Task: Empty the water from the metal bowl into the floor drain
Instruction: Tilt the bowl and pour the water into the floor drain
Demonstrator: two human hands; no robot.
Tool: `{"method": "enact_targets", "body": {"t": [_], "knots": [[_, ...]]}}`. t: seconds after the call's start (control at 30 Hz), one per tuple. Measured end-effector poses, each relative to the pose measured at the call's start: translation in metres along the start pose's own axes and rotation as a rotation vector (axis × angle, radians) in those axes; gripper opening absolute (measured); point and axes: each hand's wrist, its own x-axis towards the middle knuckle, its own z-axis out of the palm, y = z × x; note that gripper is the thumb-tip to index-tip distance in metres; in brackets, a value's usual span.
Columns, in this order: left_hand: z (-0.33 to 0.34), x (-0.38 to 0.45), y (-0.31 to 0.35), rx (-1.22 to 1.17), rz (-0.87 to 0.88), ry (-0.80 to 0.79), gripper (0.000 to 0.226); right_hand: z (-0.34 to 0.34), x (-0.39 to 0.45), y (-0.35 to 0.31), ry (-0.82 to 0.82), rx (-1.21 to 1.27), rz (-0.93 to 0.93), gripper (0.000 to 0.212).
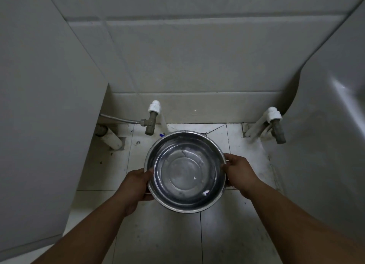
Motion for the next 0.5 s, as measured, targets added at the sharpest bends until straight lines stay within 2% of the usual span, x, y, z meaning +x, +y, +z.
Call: {"method": "enact_targets", "body": {"t": [0.5], "knots": [[-0.005,-0.0049,0.0075,0.051,0.011,0.043,0.036,0.0051,0.0033,-0.0071,-0.022,-0.016,0.017,0.044]]}}
